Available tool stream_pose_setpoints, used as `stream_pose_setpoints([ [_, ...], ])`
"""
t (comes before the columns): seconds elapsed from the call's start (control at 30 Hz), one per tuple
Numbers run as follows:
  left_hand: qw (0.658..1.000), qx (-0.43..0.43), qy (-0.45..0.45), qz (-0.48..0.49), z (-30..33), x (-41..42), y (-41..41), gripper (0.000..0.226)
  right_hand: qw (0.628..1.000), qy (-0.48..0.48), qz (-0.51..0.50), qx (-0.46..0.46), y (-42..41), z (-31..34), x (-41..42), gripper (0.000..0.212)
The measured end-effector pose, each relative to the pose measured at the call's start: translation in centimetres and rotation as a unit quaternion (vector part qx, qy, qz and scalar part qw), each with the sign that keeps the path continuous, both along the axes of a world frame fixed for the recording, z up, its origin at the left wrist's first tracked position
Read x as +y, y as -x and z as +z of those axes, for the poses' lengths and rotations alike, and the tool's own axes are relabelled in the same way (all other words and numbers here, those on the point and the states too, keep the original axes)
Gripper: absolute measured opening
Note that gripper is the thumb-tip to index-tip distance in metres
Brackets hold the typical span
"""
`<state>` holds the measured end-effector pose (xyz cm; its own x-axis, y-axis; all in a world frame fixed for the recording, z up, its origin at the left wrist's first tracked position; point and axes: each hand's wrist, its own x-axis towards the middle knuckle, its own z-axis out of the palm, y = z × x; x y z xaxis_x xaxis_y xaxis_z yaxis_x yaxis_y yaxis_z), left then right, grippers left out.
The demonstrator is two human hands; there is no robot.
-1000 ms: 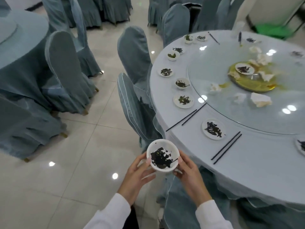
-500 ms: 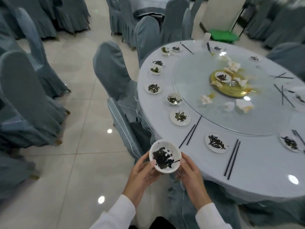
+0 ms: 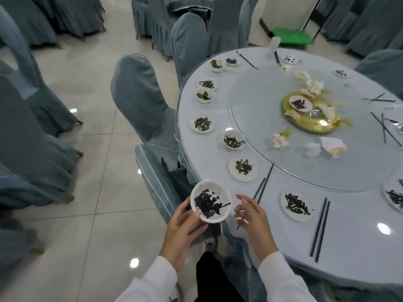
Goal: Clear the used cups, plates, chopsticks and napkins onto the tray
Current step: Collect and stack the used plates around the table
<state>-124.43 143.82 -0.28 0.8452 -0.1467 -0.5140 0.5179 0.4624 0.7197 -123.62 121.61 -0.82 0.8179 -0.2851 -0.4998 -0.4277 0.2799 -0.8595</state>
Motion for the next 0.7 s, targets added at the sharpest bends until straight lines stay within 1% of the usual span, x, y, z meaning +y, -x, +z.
stream_pose_setpoints([
  [0.1,1.0,0.008,-0.008,0.001,-0.1,-0.5,-3.0,0.055,1.0,0.015,0.021,0.006,-4.7,-0.2,-1.4,0.02],
  [0.2,1.0,0.016,-0.012,0.012,0.0,-1.1,-6.2,0.062,0.999,0.014,0.016,0.027,-9.8,-1.1,-3.0,0.019],
  [0.33,0.999,0.026,-0.03,0.029,0.1,-2.1,-9.7,0.055,0.996,-0.018,-0.018,0.085,-16.5,-2.9,-5.5,0.019],
  [0.47,0.997,0.037,-0.045,0.055,0.1,-3.1,-12.4,0.049,0.992,-0.036,-0.041,0.111,-22.1,-4.6,-7.4,0.017],
  [0.53,0.996,0.042,-0.054,0.061,0.2,-3.4,-13.4,0.049,0.99,-0.034,-0.043,0.134,-24.2,-5.4,-8.0,0.021],
  [0.63,0.994,0.053,-0.068,0.071,-0.1,-3.6,-14.7,0.052,0.984,-0.021,-0.013,0.179,-27.0,-7.0,-9.0,0.034],
  [0.7,0.992,0.059,-0.078,0.074,-0.2,-3.6,-15.1,0.052,0.981,-0.027,-0.008,0.19,-28.2,-7.9,-9.1,0.037],
])
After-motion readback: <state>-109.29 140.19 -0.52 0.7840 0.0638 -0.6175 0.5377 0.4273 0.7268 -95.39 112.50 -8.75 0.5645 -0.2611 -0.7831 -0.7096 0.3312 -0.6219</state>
